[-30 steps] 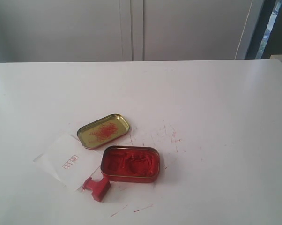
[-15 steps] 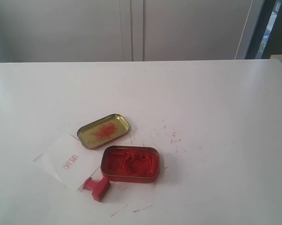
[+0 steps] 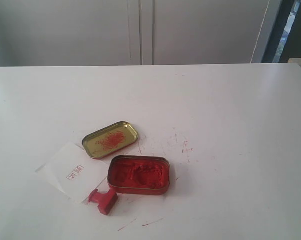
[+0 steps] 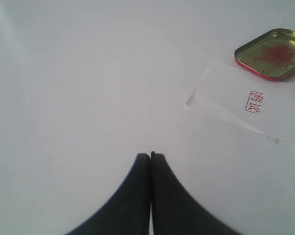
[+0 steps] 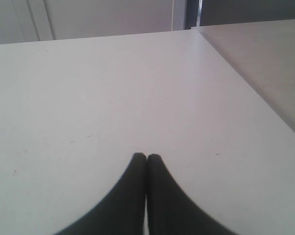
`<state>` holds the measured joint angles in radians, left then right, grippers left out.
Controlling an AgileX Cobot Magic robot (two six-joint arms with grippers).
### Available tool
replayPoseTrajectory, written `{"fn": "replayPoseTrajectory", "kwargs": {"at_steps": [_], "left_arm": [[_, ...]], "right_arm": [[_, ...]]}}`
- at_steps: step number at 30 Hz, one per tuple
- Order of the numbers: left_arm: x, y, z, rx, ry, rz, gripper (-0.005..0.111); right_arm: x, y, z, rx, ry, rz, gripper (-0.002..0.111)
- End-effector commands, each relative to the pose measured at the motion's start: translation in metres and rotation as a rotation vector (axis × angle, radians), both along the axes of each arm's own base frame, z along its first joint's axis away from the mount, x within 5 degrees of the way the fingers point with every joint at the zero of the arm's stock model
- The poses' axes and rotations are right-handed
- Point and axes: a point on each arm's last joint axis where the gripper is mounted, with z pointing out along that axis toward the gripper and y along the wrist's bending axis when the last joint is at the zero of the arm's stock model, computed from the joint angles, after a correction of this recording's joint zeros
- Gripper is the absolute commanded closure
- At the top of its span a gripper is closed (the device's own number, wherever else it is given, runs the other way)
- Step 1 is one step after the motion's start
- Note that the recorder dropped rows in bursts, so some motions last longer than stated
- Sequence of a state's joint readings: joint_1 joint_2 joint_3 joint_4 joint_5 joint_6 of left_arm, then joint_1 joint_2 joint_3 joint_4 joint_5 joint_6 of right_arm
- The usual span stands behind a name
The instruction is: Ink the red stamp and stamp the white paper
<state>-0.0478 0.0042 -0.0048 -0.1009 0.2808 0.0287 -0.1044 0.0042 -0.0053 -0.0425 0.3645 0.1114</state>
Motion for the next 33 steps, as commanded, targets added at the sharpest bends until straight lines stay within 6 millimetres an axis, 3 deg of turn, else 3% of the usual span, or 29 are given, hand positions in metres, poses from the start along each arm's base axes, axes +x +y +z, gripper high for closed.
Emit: {"fn": "replayPoseTrajectory", "kwargs": {"at_steps": [1,33], "left_arm": [[0.0,0.0002,-0.0011,-0.007,-0.002,0.007,0.107],[0.003,0.0013,0.0064,-0.01,-0.091,0.021,0.107]], "right_arm": [[0.0002,0.0002,-0.0003,-0.005,-0.013,0.005,0.108],[0.0002,0.0002,-0.0003,-0.005,-0.013,0.005,0.108]]}}
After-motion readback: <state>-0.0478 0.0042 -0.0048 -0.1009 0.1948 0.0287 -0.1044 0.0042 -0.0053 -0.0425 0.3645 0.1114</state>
